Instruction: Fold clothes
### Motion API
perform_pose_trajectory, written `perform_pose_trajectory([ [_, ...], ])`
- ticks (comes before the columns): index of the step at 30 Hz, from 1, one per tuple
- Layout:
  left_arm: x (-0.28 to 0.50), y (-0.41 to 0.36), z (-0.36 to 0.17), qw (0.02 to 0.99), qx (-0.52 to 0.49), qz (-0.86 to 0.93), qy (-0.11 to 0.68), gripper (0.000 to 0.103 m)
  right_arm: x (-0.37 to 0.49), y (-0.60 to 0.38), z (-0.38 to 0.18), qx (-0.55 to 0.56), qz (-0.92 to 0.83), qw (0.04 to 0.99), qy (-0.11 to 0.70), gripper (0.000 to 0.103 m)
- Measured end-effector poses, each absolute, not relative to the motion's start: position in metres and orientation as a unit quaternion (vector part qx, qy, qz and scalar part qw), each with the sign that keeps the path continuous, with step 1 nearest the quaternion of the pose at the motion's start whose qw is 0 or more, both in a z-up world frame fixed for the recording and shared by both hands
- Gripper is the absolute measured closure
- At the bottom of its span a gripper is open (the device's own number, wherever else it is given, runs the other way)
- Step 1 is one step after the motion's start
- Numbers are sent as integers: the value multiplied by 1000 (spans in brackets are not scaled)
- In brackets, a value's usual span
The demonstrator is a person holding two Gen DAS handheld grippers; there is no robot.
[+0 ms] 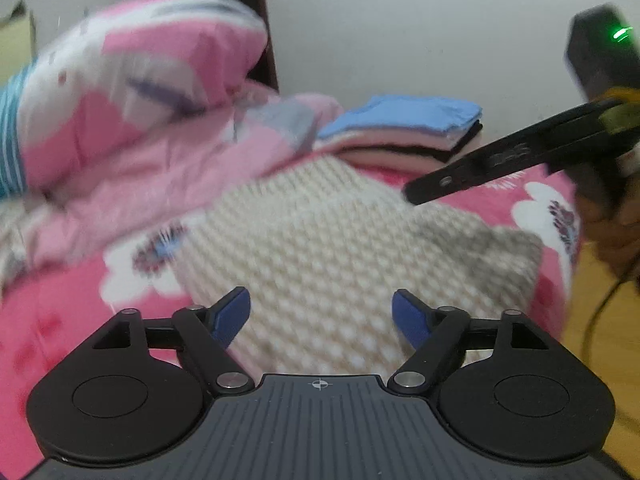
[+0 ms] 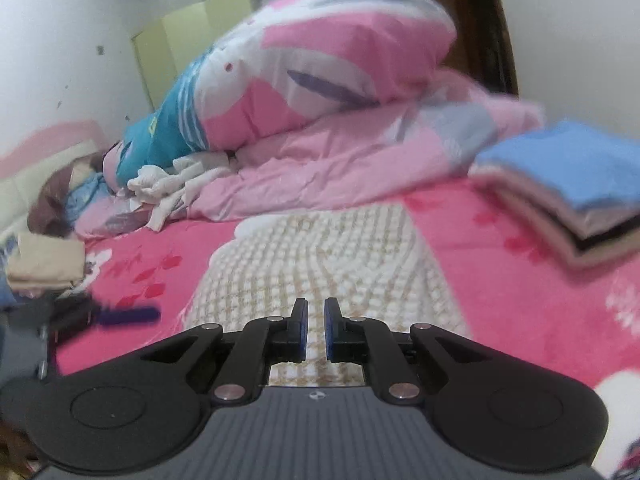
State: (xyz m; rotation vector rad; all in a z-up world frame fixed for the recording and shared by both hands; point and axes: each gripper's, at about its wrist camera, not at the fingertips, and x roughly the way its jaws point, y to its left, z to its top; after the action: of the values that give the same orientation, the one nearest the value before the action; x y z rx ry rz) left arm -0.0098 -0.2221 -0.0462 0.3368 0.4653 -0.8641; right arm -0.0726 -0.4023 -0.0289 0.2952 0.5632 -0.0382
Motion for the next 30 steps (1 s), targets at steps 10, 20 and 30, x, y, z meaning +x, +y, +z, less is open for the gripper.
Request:
perform_pose_trajectory([
  [10, 14, -213, -52, 864, 71, -419, 270, 21, -57, -410, -17, 143, -59, 945, 289, 95],
  [20, 24, -220, -62, 866, 54, -412, 280, 12, -28, -417, -47, 145, -78, 931, 324, 95],
  [30, 24, -215, -64, 864, 44, -420, 273, 12, 15, -419, -47, 171, -69, 929, 322, 94],
])
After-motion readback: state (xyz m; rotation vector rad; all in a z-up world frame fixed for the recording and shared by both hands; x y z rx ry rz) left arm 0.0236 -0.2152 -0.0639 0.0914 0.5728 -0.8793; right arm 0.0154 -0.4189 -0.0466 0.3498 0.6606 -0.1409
